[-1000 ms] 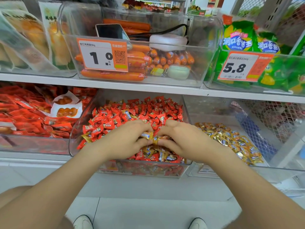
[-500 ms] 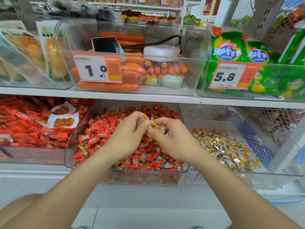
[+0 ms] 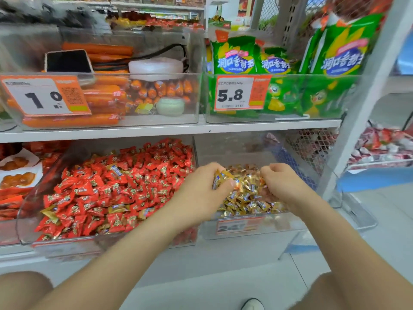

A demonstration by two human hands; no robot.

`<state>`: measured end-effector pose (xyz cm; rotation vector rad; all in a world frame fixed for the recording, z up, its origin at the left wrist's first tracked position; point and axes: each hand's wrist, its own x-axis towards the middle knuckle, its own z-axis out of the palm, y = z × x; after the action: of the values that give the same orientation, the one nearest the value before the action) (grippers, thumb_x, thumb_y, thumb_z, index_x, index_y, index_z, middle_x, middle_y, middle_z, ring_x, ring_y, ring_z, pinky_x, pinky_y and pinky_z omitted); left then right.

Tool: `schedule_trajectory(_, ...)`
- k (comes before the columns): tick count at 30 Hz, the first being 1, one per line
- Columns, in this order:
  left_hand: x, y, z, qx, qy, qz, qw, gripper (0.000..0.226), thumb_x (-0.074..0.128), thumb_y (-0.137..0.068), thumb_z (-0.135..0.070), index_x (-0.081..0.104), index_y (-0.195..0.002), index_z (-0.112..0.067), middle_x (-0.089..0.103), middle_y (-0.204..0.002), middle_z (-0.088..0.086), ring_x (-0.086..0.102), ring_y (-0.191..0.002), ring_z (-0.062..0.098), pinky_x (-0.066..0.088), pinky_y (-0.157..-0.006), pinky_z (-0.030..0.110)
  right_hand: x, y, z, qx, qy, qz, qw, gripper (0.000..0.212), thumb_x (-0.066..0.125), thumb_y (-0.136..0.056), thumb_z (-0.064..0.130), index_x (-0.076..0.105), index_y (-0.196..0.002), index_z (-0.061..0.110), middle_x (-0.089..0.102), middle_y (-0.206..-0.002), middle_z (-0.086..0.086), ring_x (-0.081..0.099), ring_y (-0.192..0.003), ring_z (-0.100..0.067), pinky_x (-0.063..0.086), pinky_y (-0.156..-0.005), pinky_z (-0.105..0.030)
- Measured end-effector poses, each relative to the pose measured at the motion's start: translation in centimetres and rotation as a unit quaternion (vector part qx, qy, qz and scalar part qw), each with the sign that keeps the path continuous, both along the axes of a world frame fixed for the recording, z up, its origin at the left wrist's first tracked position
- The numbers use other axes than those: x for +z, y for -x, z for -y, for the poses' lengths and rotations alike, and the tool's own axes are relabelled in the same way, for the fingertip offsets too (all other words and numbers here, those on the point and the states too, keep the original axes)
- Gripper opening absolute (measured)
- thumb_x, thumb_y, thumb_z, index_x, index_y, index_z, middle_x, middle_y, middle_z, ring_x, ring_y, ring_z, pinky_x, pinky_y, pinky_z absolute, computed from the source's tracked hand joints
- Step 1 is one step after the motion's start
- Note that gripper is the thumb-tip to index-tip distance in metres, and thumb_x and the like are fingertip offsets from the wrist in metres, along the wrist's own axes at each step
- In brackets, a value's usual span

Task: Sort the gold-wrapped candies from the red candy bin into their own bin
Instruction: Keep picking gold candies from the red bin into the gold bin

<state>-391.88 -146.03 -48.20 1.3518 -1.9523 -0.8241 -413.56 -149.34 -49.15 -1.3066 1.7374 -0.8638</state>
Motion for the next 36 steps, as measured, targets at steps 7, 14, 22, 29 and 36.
schedule_trajectory(7,-2.5,8.5,5.8,-0.001,-0.057,0.149,0.987,0.057,0.062,-0.099,-0.052,0.049,-0.142,-0.017,0.062,-0.13,0.008,0.057,-0.122,0.03,0.044,-0.089,0.033,-1.5,3.9,0.4,-0.002,-0.015,0.101,0.995,0.031,0.05,-0.104,0.008,0.073,-0.124,0.013,0.072,-0.11,-0.001,0.066,-0.097,-0.014,0.053,-0.083,-0.03)
schedule_trajectory(14,-2.6,5.5,3.7,-0.079,0.14,0.233,0.959,0.022,0.049,-0.103,-0.032,0.066,-0.114,-0.025,0.067,-0.109,0.001,0.061,-0.108,0.026,0.049,-0.095,0.043,0.0,3.1,-0.5,0.028,0.049,0.007,0.998,0.03,0.049,-0.104,0.011,0.077,-0.107,0.022,0.079,-0.101,0.0,0.074,-0.1,-0.022,0.06,-0.093,-0.04)
schedule_trajectory(22,-1.2,-9.5,-1.0,0.102,0.258,0.248,0.928,0.015,0.057,-0.098,-0.031,0.059,-0.083,-0.027,0.05,-0.078,-0.012,0.049,-0.077,0.017,0.043,-0.071,0.038,2.0,-9.2,-4.5,0.221,0.214,-0.122,0.944,0.024,0.06,-0.095,0.012,0.077,-0.097,0.029,0.071,-0.07,0.008,0.064,-0.061,-0.003,0.047,-0.062,-0.014)
schedule_trajectory(29,-1.4,-20.5,1.8,0.211,0.136,0.324,0.912,0.036,0.058,-0.094,-0.01,0.064,-0.128,-0.017,0.065,-0.118,0.008,0.059,-0.112,0.033,0.052,-0.095,0.051,0.5,-19.3,-2.3,0.314,0.27,-0.257,0.873,0.029,0.055,-0.097,0.014,0.075,-0.114,0.026,0.071,-0.107,0.004,0.065,-0.098,-0.017,0.054,-0.091,-0.038)
schedule_trajectory(36,-1.9,-23.5,3.4,0.187,0.082,0.36,0.91,0.046,0.06,-0.096,-0.063,0.068,-0.117,-0.022,0.065,-0.114,0.003,0.059,-0.114,0.028,0.051,-0.095,0.047,-1.0,-25.2,2.3,0.319,0.324,-0.281,0.845,0.029,0.054,-0.106,0.024,0.065,-0.133,0.02,0.067,-0.127,0.0,0.059,-0.118,-0.022,0.048,-0.104,-0.04)
